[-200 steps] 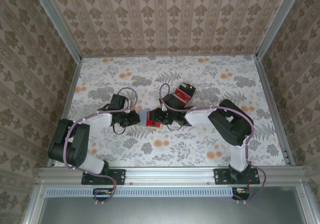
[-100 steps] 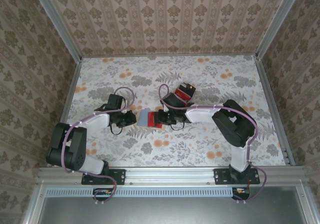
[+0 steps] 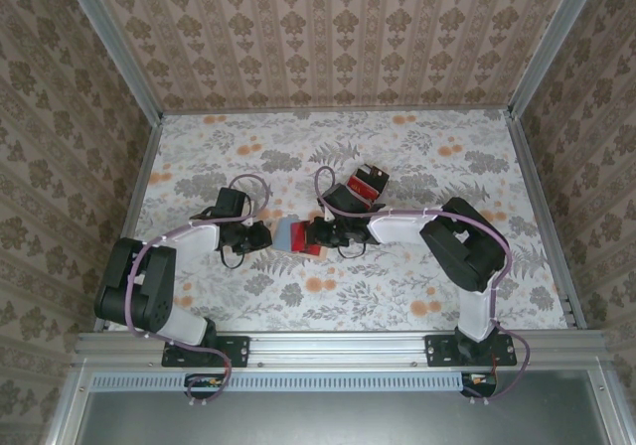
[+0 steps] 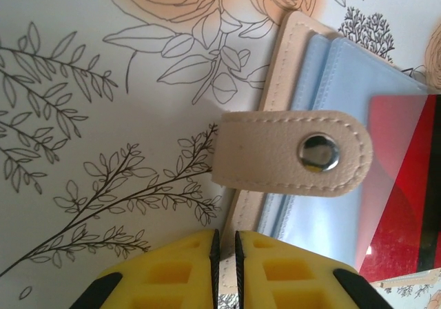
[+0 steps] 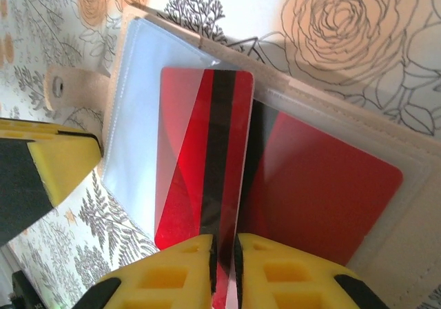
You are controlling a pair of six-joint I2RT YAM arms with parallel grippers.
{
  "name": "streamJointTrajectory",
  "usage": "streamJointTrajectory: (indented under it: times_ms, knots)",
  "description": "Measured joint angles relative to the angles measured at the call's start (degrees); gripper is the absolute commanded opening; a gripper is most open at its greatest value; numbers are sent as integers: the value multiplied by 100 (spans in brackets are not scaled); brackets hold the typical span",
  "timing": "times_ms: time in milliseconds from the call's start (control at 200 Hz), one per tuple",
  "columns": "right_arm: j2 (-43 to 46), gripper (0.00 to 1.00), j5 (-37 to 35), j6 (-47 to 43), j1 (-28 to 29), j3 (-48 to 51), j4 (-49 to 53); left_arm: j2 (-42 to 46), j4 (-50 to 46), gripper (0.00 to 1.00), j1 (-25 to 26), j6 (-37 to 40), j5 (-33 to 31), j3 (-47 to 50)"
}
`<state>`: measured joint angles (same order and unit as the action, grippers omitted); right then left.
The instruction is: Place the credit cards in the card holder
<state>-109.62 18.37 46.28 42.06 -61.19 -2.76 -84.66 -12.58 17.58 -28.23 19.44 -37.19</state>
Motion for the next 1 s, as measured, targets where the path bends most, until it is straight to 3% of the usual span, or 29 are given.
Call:
streamJointTrajectory:
  times_ms: [340,665,855,1000]
  knots:
    - [-15,13,-177,391,98,247,-619,-2,17,17,0,0,-4,9]
    - [-57,21,-81,671,111,396,-1187,-52,79,17,79,-2,-20,17]
    - [-201,7,81,839,118,398,-1478,-68,103,16,87,-4,-17,20]
    - [-186,5,114,946,98,492,-1694,-66,127,16,87,-2,-22,35]
